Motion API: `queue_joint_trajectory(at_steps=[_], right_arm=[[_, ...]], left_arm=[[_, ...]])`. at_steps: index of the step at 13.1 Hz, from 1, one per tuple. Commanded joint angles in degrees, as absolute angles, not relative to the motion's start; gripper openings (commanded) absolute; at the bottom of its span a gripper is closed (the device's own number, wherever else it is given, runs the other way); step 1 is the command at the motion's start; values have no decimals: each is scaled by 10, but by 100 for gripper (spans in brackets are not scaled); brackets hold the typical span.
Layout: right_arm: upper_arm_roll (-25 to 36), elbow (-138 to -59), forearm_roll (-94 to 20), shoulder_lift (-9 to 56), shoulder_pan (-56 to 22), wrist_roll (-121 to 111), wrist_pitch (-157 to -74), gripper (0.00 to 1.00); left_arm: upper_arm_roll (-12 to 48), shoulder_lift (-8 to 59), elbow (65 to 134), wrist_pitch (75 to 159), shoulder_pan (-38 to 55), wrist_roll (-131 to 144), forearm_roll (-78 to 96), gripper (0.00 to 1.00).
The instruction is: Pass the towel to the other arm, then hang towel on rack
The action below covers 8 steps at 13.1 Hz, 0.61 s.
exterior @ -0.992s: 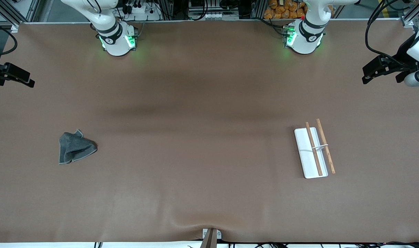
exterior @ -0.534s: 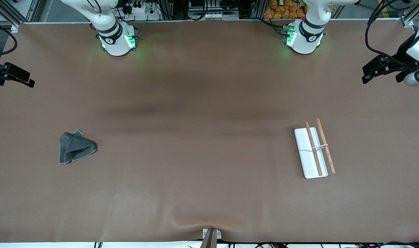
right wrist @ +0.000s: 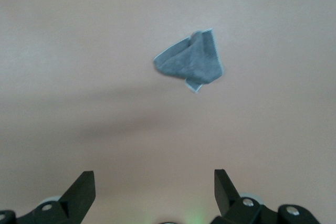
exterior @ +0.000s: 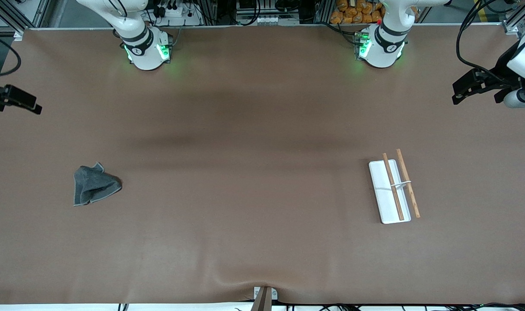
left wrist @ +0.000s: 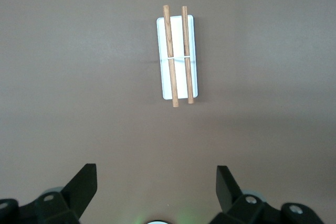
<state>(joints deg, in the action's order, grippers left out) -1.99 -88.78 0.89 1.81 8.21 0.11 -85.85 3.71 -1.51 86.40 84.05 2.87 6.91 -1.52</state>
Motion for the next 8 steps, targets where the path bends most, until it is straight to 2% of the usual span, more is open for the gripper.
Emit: queue_joint_trajectory(at_steps=[1,8], right_arm=[[-29,-883,34,73,101,-10,-898,100],[-29,-882,49,219,133,-108,-1025,100]], left_arm=[[40,-18,866,836,32,69,-20,100],[47,5,867,875,34,70,-16,100]])
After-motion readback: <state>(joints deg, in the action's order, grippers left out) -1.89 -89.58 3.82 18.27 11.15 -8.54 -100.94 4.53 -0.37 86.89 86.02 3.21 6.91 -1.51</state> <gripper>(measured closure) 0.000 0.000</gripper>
